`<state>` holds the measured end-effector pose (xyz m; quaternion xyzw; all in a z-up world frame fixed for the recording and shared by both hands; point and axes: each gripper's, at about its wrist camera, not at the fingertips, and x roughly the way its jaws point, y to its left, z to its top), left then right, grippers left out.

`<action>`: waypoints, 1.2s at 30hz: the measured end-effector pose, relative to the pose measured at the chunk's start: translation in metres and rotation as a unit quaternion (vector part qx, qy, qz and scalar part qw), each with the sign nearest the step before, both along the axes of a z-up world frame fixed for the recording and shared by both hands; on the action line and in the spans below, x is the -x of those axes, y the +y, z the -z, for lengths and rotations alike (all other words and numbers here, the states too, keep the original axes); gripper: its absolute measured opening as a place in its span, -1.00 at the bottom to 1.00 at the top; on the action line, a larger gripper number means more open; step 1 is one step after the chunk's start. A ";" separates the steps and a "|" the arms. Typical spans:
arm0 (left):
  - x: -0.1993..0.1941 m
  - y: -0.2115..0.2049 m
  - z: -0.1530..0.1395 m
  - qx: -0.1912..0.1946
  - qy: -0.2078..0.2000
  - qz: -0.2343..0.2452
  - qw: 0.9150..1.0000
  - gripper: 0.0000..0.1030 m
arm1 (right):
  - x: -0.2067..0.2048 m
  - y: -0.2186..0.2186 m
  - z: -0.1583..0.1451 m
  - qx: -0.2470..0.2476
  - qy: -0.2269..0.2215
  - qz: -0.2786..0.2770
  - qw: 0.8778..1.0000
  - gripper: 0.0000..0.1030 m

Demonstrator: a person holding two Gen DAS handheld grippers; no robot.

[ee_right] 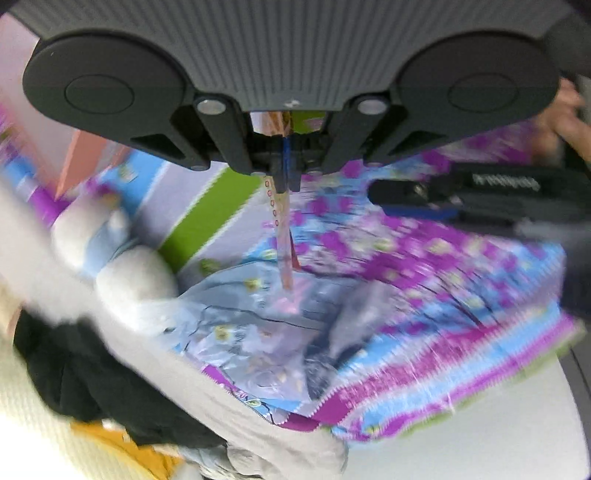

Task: Organize snacks
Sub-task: 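Lift the spicy strip packet with the left tool while the right tool lifts the clear packet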

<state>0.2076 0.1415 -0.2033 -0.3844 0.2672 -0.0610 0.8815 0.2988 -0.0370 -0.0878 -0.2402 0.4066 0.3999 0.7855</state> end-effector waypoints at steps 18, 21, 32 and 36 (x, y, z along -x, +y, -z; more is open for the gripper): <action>0.009 -0.031 0.019 0.049 -0.044 0.100 0.993 0.77 | 0.019 -0.063 0.013 -0.173 0.167 0.205 0.949 -0.94; -0.002 -0.045 0.016 0.019 -0.066 0.121 0.990 0.85 | 0.015 -0.068 0.013 -0.181 0.189 0.213 0.942 -0.94; -0.016 -0.054 0.043 0.045 -0.085 0.154 0.983 0.59 | 0.013 -0.083 0.012 -0.181 0.199 0.230 0.935 -0.93; -0.011 -0.059 0.041 0.027 -0.091 0.161 0.982 0.45 | 0.013 -0.090 0.015 -0.181 0.199 0.239 0.933 -0.93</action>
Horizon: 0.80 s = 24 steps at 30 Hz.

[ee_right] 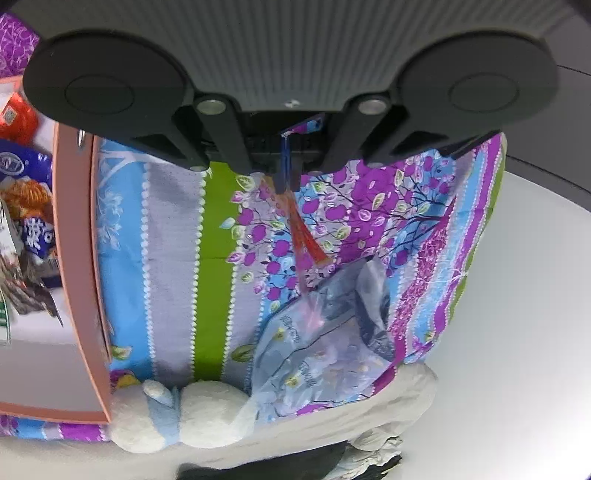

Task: Organize snacks
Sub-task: 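Lift the spicy strip packet with the left tool while the right tool lifts the clear packet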

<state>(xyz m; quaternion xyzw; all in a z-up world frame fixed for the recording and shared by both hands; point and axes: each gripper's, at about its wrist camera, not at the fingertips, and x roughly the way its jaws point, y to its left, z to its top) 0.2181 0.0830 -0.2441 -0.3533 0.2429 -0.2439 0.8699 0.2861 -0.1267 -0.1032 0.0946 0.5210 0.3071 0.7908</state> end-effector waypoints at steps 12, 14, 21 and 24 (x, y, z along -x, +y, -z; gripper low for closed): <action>0.017 0.023 -0.008 -0.010 0.008 -0.026 1.000 0.13 | 0.007 -0.009 -0.005 0.003 -0.027 0.015 1.000 -0.91; 0.020 0.028 -0.008 -0.008 0.014 -0.035 0.999 0.08 | 0.008 -0.010 -0.003 -0.001 -0.027 0.025 0.999 -0.92; 0.030 0.052 -0.013 -0.012 0.022 -0.077 0.997 0.07 | 0.014 -0.020 -0.005 0.008 -0.039 0.057 0.998 -0.94; 0.037 0.060 -0.018 -0.021 0.015 -0.093 0.995 0.07 | 0.017 -0.027 -0.007 -0.025 -0.019 0.061 0.998 -0.94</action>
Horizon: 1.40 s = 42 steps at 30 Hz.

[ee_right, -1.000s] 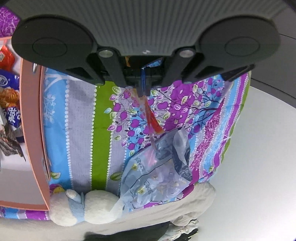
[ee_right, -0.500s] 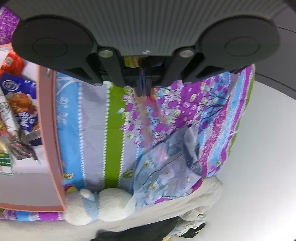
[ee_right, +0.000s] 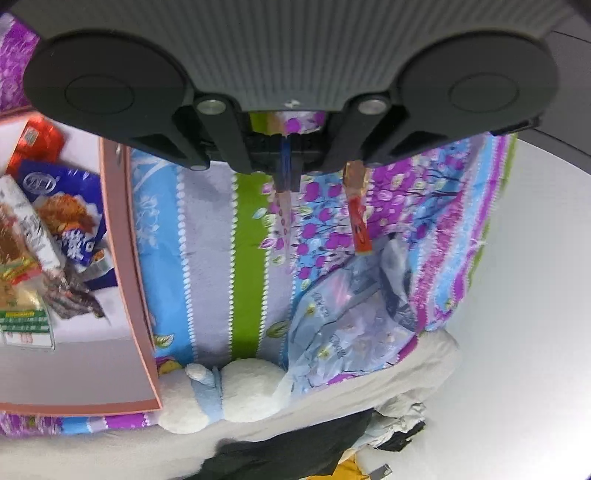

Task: Organize snacks
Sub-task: 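Lift the spicy strip packet with the left tool while the right tool lifts the clear packet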

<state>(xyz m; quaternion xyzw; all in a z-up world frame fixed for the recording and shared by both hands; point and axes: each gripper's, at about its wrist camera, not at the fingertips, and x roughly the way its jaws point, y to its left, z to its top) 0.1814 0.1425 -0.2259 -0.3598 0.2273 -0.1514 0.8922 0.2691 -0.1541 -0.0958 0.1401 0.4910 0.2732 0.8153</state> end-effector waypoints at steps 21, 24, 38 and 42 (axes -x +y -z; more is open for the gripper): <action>0.010 0.009 -0.005 -0.011 0.006 -0.017 1.000 0.07 | 0.007 -0.008 0.031 0.072 0.022 0.008 0.997 0.05; 0.009 0.008 -0.002 -0.012 0.009 -0.019 1.000 0.07 | 0.023 -0.002 0.031 0.099 -0.003 0.006 0.995 0.22; 0.009 0.008 0.003 -0.019 0.018 -0.022 0.999 0.07 | 0.062 0.015 0.080 0.128 -0.052 0.081 0.987 0.46; 0.008 0.005 0.004 -0.032 0.021 -0.021 0.999 0.07 | 0.061 0.011 0.097 0.129 -0.043 0.111 0.984 0.47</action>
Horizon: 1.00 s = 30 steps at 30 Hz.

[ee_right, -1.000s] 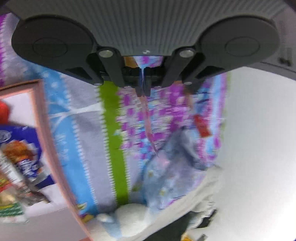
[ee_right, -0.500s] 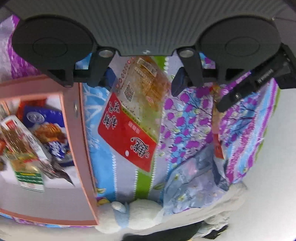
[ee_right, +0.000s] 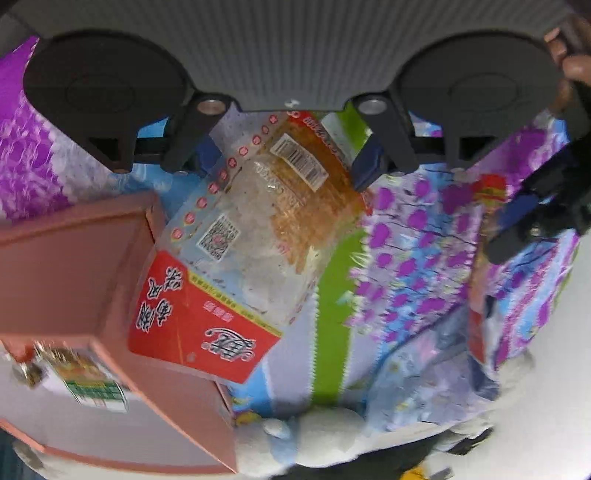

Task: Organize snacks
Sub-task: 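Lift the spicy strip packet with the left tool while the right tool lifts the clear packet, then carry both held packets over the pink box with both tools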

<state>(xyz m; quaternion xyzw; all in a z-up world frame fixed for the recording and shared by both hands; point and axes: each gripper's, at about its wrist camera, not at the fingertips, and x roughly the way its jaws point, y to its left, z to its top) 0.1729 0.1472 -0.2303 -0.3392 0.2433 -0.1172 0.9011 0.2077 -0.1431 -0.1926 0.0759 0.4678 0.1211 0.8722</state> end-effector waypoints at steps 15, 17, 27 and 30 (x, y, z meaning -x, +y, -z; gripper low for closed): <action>-0.002 -0.011 0.000 -0.042 0.016 0.003 0.999 0.07 | 0.005 0.014 0.013 0.005 -0.073 -0.021 0.997 0.10; -0.002 -0.013 -0.001 -0.047 0.018 0.001 0.999 0.07 | 0.004 0.016 0.008 0.010 -0.076 -0.028 0.997 -0.05; 0.012 -0.030 -0.014 -0.073 0.040 -0.018 0.996 0.07 | 0.018 0.015 -0.018 0.054 -0.101 -0.074 0.991 -0.55; 0.016 -0.038 -0.020 -0.089 0.049 -0.017 0.995 0.07 | 0.026 0.016 -0.026 0.064 -0.104 -0.087 0.989 -0.56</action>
